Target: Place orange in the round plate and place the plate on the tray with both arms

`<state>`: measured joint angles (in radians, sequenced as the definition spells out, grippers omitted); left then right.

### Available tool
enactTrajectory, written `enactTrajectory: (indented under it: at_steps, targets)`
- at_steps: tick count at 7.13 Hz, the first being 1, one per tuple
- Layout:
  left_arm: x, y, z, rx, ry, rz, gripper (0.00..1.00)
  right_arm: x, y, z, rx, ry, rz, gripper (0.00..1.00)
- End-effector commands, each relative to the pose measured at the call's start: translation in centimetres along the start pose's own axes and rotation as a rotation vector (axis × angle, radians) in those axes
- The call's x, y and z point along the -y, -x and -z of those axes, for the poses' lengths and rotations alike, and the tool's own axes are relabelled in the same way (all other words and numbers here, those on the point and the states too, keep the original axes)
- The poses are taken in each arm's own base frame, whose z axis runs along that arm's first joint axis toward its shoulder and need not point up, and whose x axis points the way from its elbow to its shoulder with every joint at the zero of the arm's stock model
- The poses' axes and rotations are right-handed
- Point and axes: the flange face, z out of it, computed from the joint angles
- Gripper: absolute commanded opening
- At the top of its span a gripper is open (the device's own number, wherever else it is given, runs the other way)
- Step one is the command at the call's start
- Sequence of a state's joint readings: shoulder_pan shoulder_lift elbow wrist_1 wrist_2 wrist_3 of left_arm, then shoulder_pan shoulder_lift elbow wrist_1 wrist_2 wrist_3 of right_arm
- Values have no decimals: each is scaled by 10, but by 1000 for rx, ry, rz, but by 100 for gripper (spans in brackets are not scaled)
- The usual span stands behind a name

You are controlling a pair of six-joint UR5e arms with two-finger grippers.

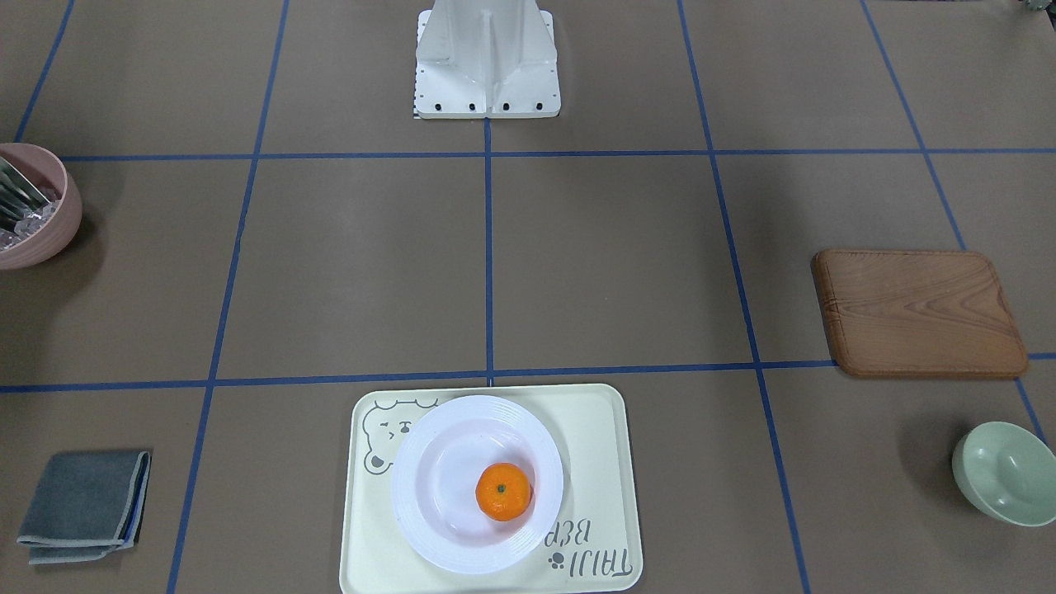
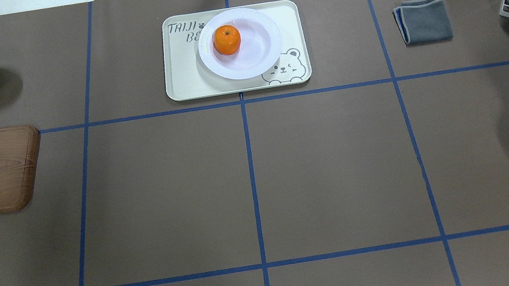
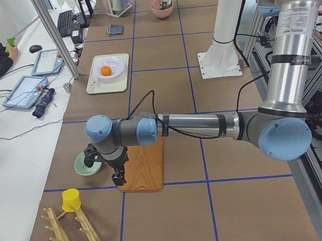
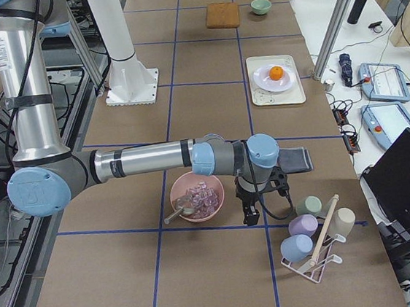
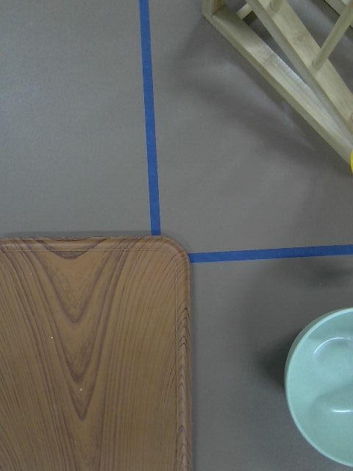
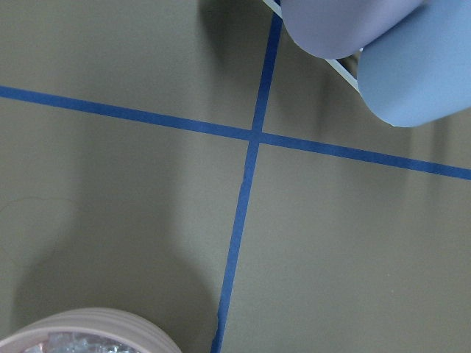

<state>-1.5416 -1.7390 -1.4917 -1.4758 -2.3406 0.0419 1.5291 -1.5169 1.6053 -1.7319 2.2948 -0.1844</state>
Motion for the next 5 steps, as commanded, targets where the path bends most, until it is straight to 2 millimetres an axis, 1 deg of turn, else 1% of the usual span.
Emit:
enactTrajectory:
  at_steps: [1,5]
  targets:
    - [-1,2,-1,1,2,3,98,0,-1,4,5,-9,-2,100]
    - [-4,5,-3,-1,6,9,98,-1,-3,7,10,-18,-7,100]
